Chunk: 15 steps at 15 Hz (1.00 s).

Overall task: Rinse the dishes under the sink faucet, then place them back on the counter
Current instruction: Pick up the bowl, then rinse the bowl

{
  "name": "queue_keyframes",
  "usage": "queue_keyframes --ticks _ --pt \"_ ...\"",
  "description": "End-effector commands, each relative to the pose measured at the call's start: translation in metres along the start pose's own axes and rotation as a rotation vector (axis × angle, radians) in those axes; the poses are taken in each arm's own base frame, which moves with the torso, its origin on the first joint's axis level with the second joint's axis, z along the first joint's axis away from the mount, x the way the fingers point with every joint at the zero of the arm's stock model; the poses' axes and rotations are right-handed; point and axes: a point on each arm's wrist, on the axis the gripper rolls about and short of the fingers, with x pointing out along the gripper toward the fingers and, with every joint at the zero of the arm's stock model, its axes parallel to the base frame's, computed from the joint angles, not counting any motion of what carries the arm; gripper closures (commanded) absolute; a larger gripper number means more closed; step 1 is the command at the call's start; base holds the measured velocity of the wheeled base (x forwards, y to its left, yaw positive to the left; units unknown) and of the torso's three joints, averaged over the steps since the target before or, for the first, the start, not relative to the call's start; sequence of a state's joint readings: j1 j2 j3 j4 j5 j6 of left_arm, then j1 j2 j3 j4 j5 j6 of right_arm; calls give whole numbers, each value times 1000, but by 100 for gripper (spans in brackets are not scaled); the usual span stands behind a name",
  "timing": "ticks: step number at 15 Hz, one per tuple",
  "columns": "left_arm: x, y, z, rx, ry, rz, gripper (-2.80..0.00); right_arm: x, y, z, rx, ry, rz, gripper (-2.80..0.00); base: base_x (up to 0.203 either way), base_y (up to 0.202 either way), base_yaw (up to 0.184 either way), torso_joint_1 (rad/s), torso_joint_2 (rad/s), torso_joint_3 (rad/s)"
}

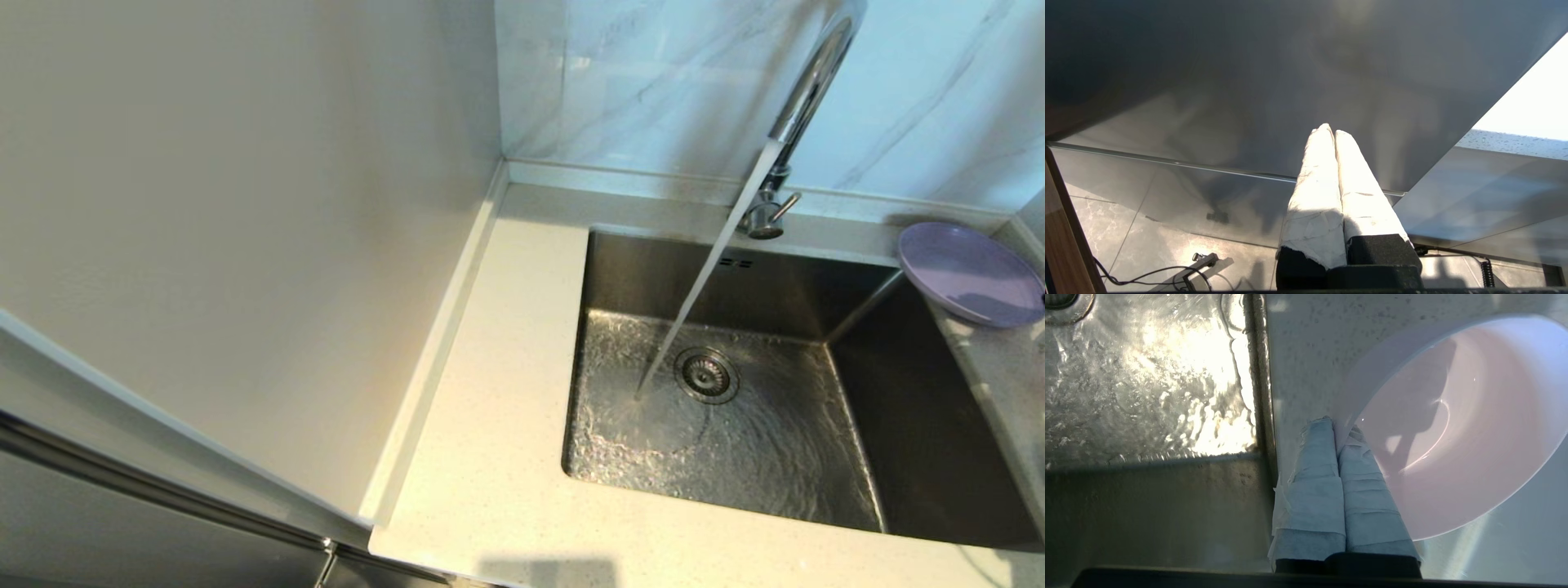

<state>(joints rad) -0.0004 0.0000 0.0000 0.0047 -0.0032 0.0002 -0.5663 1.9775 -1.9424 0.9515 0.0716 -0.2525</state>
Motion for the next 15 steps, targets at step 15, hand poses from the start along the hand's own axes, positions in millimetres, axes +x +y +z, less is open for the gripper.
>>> queue_keyframes --ticks 15 --pt "0 0 0 0 0 0 0 -119 103 -51 -612 -222 685 0 0 0 0 0 0 0"
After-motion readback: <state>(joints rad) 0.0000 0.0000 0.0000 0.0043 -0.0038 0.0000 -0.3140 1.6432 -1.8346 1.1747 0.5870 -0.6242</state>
